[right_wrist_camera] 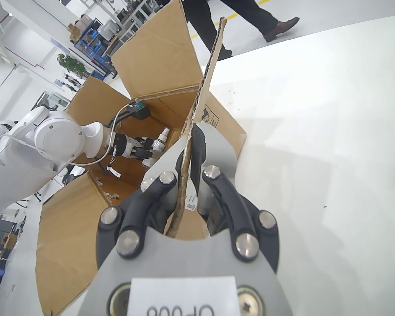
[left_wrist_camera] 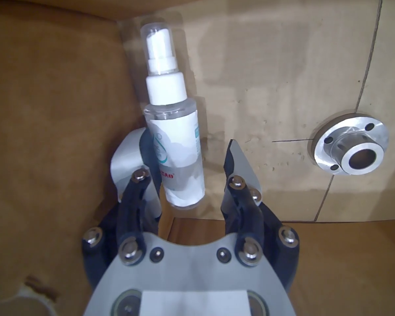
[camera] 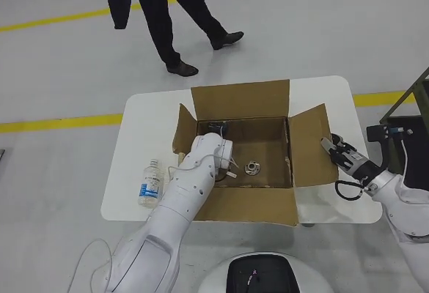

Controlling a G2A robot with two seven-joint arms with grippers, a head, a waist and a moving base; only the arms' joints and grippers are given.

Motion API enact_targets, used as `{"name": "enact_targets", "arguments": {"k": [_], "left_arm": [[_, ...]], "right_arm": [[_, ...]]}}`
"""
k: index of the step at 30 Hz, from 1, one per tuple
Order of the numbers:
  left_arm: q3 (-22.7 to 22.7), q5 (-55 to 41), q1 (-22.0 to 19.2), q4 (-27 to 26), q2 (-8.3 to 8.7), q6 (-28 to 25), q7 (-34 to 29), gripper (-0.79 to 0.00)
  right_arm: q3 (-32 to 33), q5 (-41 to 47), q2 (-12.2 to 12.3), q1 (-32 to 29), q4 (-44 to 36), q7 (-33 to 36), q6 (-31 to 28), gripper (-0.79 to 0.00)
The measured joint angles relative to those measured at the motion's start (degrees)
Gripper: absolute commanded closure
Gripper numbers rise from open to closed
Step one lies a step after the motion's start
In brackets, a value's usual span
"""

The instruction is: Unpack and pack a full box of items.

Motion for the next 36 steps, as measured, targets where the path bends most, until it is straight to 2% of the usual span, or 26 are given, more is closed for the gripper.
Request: {"name": "enact_targets", "arguments": {"k": [3, 6, 7, 10, 11, 14, 15, 16, 17, 18, 19, 23, 29, 36], "left_arm": [[-0.06, -0.08, -0.28, 0.72, -0.28, -0.06, 0.15, -0.302], [-0.15, -0.28, -0.44, 1.41, -0.54, -0.45, 0.27, -0.283], [-0.16, -0.34, -0.48, 1.62, -0.61, -0.6, 0.32, -0.243], [-0.15, -0.36, -0.64, 2.33, -0.87, -1.06, 0.52, -0.034], [-0.16, -0.4, -0.69, 2.55, -0.95, -1.18, 0.61, 0.0], [-0.24, -0.61, -0.79, 3.2, -1.18, -1.74, 0.89, 0.0], [-0.33, -0.8, -0.82, 3.35, -1.26, -2.08, 1.05, 0.0], [-0.42, -0.97, -0.83, 3.36, -1.31, -2.35, 1.15, 0.0], [-0.51, -1.14, -0.85, 3.26, -1.35, -2.71, 1.23, 0.0], [-0.6, -1.29, -0.89, 2.85, -1.38, -3.34, 1.25, 0.0], [-0.68, -1.32, -0.94, 2.42, -1.38, -3.8, 1.17, 0.0], [-1.48, -1.34, -0.96, -1.36, -1.09, -5.05, -0.24, 0.0], [-4.8, -0.99, 1.71, -12.51, 0.63, -5.98, -4.3, 0.0], [-12.25, 1.69, 9.38, -35.67, 3.91, -6.81, -12.09, 0.0]], "right_arm": [[-0.04, -0.05, 0.04, -0.04, -0.04, -0.11, 0.01, 0.0], [-0.08, -0.1, 0.08, -0.06, -0.06, -0.24, -0.05, 0.0], [-0.1, -0.13, 0.09, -0.06, -0.08, -0.28, -0.07, 0.0], [-0.23, -0.17, 0.12, -0.02, -0.16, -0.37, -0.01, 0.0], [-0.3, -0.18, 0.12, 0.0, -0.17, -0.4, 0.06, 0.0], [-0.45, -0.22, 0.14, 0.07, -0.15, -0.51, 0.2, 0.0], [-0.48, -0.22, 0.16, 0.09, -0.12, -0.54, 0.21, -0.092], [-0.5, -0.21, 0.17, 0.11, -0.1, -0.54, 0.23, -0.329], [-0.51, -0.17, 0.18, 0.13, -0.07, -0.53, 0.27, -0.388], [-0.52, -0.1, 0.19, 0.19, -0.03, -0.52, 0.31, -0.739], [-0.51, 0.0, 0.2, 0.24, 0.0, -0.54, 0.33, -0.785], [-0.33, 0.56, 0.22, 0.32, -0.16, -1.1, 0.19, -0.785], [0.39, 0.62, 0.23, -0.11, -1.24, -3.73, -0.28, -0.785], [2.29, -2.03, 0.19, -1.99, -5.47, -11.12, -2.86, -0.785]]}}
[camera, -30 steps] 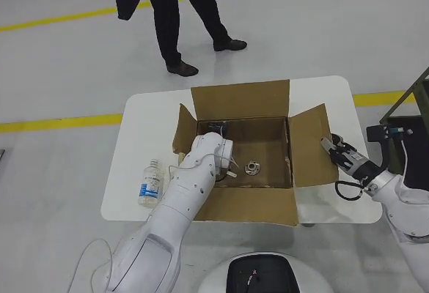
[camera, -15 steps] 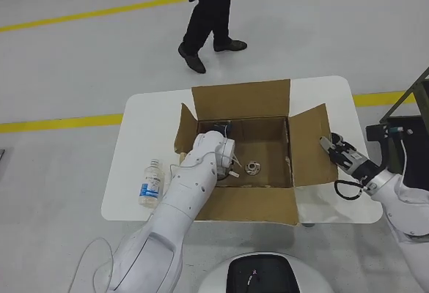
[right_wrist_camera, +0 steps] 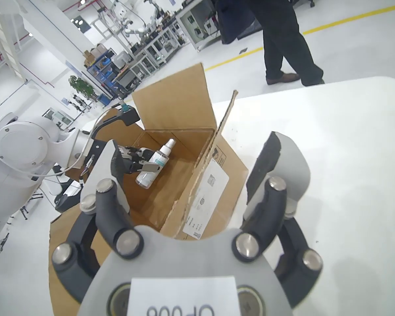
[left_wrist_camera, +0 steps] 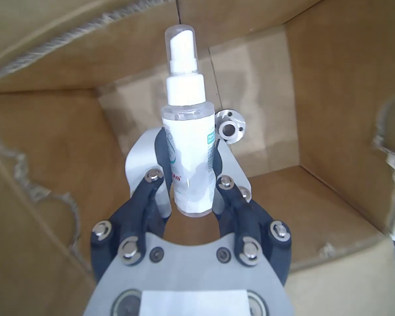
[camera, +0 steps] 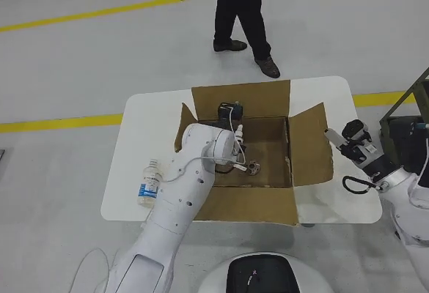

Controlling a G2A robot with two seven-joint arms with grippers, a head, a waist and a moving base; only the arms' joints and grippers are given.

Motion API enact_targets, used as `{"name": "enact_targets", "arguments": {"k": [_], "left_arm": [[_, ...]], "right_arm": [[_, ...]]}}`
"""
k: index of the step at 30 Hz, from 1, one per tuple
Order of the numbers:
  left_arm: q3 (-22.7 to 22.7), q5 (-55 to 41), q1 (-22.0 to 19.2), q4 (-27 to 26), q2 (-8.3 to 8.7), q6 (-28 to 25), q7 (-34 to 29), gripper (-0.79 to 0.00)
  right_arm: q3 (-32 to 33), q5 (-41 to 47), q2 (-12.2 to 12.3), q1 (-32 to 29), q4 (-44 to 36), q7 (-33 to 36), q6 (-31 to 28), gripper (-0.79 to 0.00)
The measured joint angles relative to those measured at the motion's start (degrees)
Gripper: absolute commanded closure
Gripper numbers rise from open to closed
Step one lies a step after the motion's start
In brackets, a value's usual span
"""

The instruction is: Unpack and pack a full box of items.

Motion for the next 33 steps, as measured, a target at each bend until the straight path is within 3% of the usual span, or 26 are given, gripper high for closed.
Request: {"name": "enact_targets", "arguments": {"k": [6, 15, 19, 33], "left_arm": [[-6.91, 0.35, 5.08, -17.03, 1.97, -2.75, -4.93, 0.0], [-16.23, -0.94, 7.69, -30.13, 3.74, -4.55, -7.75, 0.0], [-19.82, -0.76, 8.84, -32.37, 4.39, -4.59, -7.75, 0.0], [-19.81, -0.6, 8.89, -32.34, 4.39, -4.53, -7.73, 0.0]], "right_arm": [[-0.19, -2.39, -0.14, -1.09, -2.41, -4.98, -3.17, -0.785], [-2.88, -4.24, -0.32, -0.17, -1.79, -4.43, -3.66, -0.785], [-4.0, -4.93, -0.39, 0.35, -1.34, -4.29, -4.19, -0.785], [-5.69, -5.85, -0.58, 0.96, 0.13, -4.98, -4.95, -0.785]]}}
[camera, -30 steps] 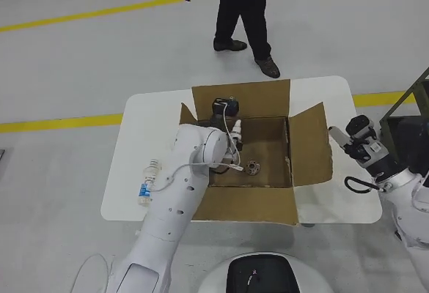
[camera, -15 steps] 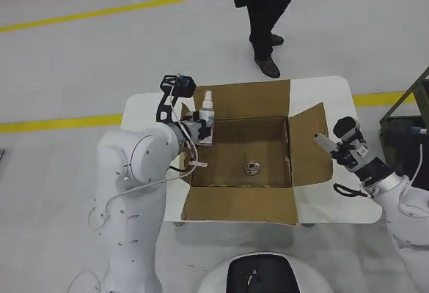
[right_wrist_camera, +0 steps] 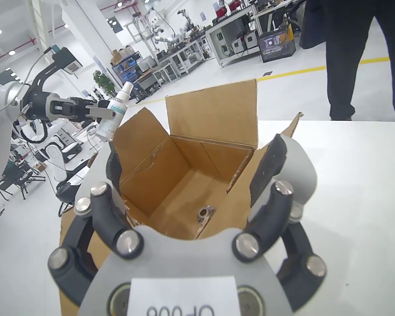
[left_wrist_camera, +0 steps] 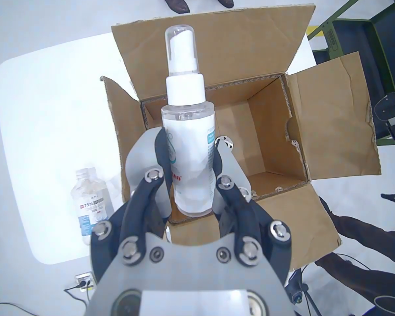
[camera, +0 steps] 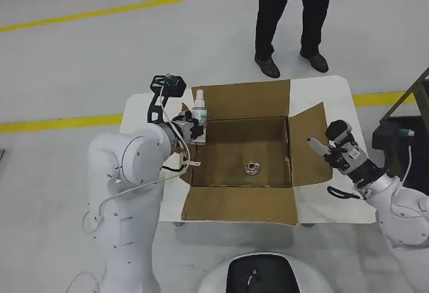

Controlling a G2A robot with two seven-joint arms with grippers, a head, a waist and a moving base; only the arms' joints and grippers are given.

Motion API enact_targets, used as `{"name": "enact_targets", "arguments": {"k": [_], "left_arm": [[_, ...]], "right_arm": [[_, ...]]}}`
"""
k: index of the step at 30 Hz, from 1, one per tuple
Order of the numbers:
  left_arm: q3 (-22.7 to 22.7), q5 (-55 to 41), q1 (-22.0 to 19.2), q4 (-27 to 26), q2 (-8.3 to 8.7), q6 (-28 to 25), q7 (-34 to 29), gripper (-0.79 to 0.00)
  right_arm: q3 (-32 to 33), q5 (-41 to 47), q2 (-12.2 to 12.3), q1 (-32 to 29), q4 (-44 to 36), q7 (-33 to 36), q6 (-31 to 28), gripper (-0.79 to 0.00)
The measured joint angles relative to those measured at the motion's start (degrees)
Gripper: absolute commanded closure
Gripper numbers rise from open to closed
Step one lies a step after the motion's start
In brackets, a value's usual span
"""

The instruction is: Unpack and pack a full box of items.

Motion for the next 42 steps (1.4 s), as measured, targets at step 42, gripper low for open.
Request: {"name": "enact_targets", "arguments": {"k": [42], "left_arm": [[-10.36, 13.44, 15.14, -0.3, 5.01, -15.5, -1.32, 0.0]], "right_arm": [[-0.11, 0.96, -0.01, 0.47, 2.16, 1.01, -1.52, -0.785]]}}
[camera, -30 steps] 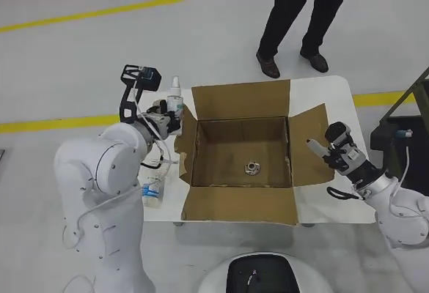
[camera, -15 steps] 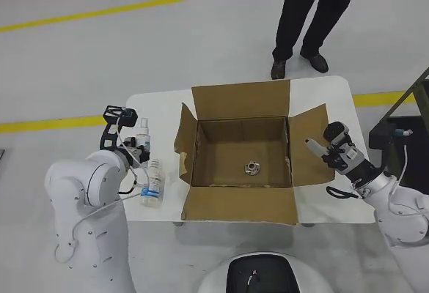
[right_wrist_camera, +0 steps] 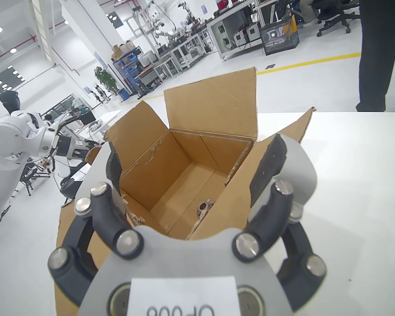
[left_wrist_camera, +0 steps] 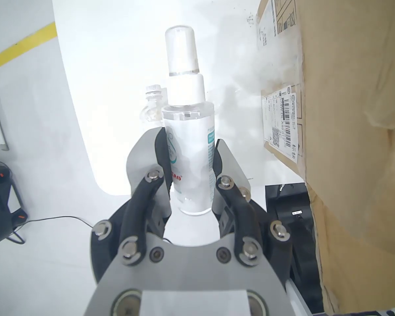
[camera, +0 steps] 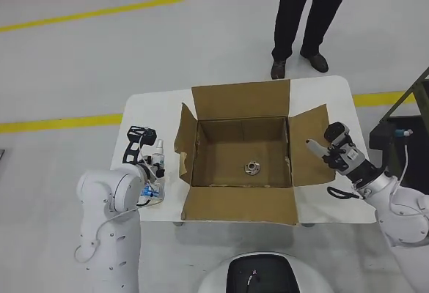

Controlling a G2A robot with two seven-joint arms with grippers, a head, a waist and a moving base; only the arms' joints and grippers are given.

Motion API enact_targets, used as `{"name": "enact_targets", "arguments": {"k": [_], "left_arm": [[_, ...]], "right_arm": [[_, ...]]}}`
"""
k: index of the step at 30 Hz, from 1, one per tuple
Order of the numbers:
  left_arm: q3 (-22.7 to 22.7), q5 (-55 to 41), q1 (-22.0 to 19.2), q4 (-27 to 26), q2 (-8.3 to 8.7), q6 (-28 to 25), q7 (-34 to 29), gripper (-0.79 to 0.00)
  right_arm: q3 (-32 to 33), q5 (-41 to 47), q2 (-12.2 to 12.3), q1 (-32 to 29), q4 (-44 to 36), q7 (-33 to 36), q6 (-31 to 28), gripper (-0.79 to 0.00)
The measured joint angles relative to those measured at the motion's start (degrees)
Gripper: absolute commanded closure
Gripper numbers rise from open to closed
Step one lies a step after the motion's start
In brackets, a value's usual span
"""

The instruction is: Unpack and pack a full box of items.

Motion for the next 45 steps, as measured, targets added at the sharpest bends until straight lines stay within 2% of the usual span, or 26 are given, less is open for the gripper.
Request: {"name": "enact_targets", "arguments": {"k": [4, 8, 14, 18, 30, 39, 45], "left_arm": [[0.09, 0.0, 0.14, -0.02, 0.01, -0.08, 0.16, 0.0], [1.63, 0.07, 2.93, 0.59, 0.2, -1.39, 3.06, 0.0], [1.64, -2.1, 7.2, 2.9, 0.61, -1.14, 2.71, 0.0], [1.74, -4.58, 8.14, 4.59, 0.78, -0.7, 2.56, 0.0], [5.61, -9.4, 5.18, 12.21, 1.01, 1.15, 0.55, 0.0], [8.07, -7.99, 3.16, 18.48, 1.3, 3.31, 0.96, 0.0], [9.33, -7.62, 2.32, 20.38, 1.5, 4.34, 1.56, 0.0]], "right_arm": [[-0.51, -0.06, -0.05, 0.04, 0.04, 0.0, -0.05, -0.785], [-0.48, -0.02, -0.06, -0.13, -0.32, -0.17, -0.14, -0.785], [0.45, 0.23, 0.03, -0.9, -0.8, -0.39, -0.56, -0.785], [0.51, 0.31, 0.04, -1.04, -0.92, -0.22, -0.63, -0.785], [0.83, 0.64, 0.08, -1.43, -1.62, -0.08, -0.81, -0.785], [2.05, 1.35, 0.2, -2.26, -1.84, -0.19, -1.39, -0.785], [2.61, 1.69, 0.26, -2.45, -1.53, -0.11, -1.77, -0.785]]}}
